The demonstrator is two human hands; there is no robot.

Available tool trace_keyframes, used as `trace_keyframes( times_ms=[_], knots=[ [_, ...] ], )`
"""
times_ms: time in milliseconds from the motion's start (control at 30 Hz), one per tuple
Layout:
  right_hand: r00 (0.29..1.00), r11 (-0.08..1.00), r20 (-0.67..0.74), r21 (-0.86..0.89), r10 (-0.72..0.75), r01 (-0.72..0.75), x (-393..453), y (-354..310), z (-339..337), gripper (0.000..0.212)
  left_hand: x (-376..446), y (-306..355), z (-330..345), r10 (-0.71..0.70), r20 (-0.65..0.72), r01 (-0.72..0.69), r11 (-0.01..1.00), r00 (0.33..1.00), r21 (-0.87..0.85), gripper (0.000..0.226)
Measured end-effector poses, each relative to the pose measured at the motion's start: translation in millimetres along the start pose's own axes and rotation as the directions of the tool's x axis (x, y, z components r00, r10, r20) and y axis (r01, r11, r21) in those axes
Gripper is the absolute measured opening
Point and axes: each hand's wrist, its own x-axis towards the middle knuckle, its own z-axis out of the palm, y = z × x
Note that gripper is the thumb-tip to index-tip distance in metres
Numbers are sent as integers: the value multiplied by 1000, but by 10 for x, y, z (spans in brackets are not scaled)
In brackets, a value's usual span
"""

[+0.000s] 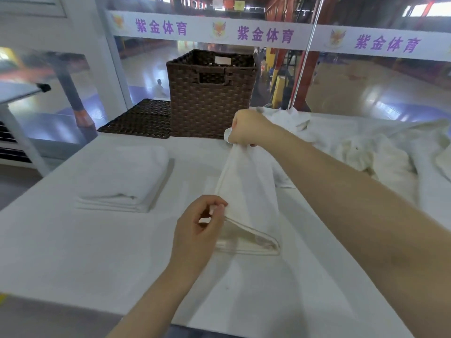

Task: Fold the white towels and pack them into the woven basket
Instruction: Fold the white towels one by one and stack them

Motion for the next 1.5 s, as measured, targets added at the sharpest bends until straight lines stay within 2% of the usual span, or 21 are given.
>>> trace_keyframes(
  times_ms=[67,133,233,400,500,567,667,767,800,867,933,967,1033,1067,1200,1300,1400,1500],
  knots=[
    [1000,998,18,-54,-20,21,78,-155,210,5,-23,-125,-132,-34,-7,35,993,999,114,9],
    [999,993,24,-112,-31,33,128,-275,432,17,-59,-246,-217,-74,1,72,973,997,220,11],
    [998,981,39,-184,-53,59,166,-383,737,22,-120,-387,-285,-130,52,105,935,990,339,15],
    [996,980,69,-187,-58,70,202,-387,1055,20,-152,-476,-313,-136,125,65,888,983,456,12],
    [995,980,76,-182,-65,78,178,-344,1152,6,-148,-504,-323,-120,126,32,837,985,547,12],
    [991,982,108,-164,-79,96,161,-286,1201,13,-149,-512,-333,-111,130,13,804,985,594,11],
    [963,987,233,-62,-133,151,149,-166,1244,27,-126,-496,-351,-121,157,-13,751,980,661,7],
    [932,964,287,212,-220,162,85,12,1125,35,-41,-438,-403,-181,172,19,742,968,670,7],
    [933,934,245,308,-264,183,37,89,1060,36,-4,-415,-420,-201,172,37,746,964,665,9],
    [960,886,48,399,-275,234,-68,286,941,37,87,-383,-442,-221,189,40,744,957,667,16],
    [972,889,-146,398,-183,227,-147,528,863,35,207,-369,-419,-164,197,-16,729,967,685,20],
    [975,901,-182,390,-128,191,-185,643,843,33,271,-364,-392,-97,197,-65,727,976,683,19],
    [986,929,-162,357,-39,96,-261,831,839,32,409,-325,-288,19,207,-154,736,978,660,12],
    [991,941,-135,333,-14,58,-292,900,859,34,484,-298,-212,31,227,-177,732,973,657,12],
    [999,967,-52,253,4,9,-330,999,1008,40,820,-246,183,-98,344,-171,720,934,672,41],
    [997,980,-76,198,23,-8,-322,1002,1148,40,1006,-370,424,-198,391,-188,632,899,752,57],
    [994,993,-99,112,48,-36,-340,1018,1270,43,1071,-584,485,-230,384,-215,533,894,818,61],
    [991,974,-106,221,80,-55,-352,1045,1323,48,1080,-703,441,-214,382,-233,505,899,831,60]
  ],
)
